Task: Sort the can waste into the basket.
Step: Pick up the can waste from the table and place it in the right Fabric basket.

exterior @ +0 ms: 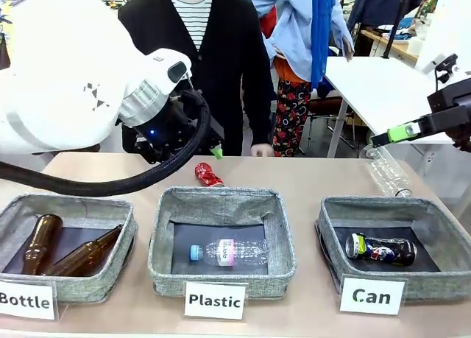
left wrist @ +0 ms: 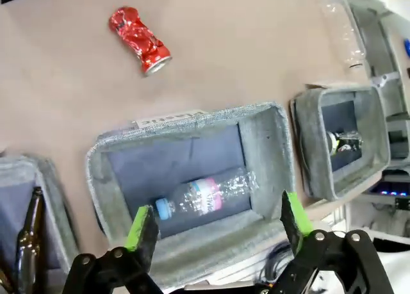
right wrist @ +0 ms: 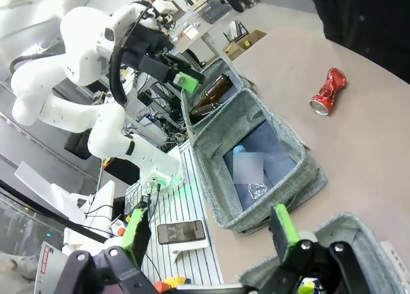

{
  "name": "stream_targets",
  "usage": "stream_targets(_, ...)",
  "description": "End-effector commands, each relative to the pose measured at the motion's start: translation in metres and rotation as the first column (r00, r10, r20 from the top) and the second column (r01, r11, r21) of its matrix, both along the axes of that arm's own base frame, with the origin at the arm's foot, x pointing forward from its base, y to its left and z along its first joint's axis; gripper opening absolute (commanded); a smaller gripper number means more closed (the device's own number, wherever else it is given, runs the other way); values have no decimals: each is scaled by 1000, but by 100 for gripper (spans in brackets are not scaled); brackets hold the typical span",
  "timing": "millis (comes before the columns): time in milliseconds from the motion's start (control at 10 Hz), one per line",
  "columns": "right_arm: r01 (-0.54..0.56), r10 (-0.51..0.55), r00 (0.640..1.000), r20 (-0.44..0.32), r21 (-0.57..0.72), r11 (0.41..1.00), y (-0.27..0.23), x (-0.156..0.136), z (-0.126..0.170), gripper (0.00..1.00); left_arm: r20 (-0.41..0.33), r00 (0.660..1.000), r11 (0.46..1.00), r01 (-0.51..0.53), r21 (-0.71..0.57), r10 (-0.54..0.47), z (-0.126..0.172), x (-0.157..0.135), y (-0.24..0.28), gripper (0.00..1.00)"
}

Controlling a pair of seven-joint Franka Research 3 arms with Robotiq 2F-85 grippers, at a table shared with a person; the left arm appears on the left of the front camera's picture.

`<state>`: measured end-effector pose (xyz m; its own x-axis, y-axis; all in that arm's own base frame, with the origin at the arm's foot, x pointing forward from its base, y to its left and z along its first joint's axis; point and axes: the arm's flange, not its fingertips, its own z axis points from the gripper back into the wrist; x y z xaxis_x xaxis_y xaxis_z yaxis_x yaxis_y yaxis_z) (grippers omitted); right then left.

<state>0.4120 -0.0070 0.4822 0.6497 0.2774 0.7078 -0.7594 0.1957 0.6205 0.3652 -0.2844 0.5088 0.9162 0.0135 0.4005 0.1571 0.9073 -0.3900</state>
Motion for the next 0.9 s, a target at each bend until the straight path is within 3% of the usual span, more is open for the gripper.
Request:
stream_targets(0,4,-4,1000,24,-2,1000,0,-2,-1,100,21,999,999,41,23,-41,5,-41,-5,100)
stream_targets(200,4,-4,1000,24,-2,1000,0,-2,-1,100,21,999,999,41,23,-41,5,-41,-5,100)
stream_targets(300,4,-4,1000,24,-2,1000,0,-2,-1,100,14,999,999,49,8,-49,4,-25,-11,100)
stream_targets(400,4,-4,1000,24,-2,1000,0,-2,-1,100,2,989,988,-151,-27,151,19,-1,-21,100)
stream_targets(500,4,-4,1000,24,-2,1000,0,-2,-1,100,-59,978,979,-198,42,201,29,29,-42,100)
stream_targets(800,4,-4,1000,24,-2,1000,0,-2,-1,100,-133,970,966,-174,193,202,29,82,-79,100)
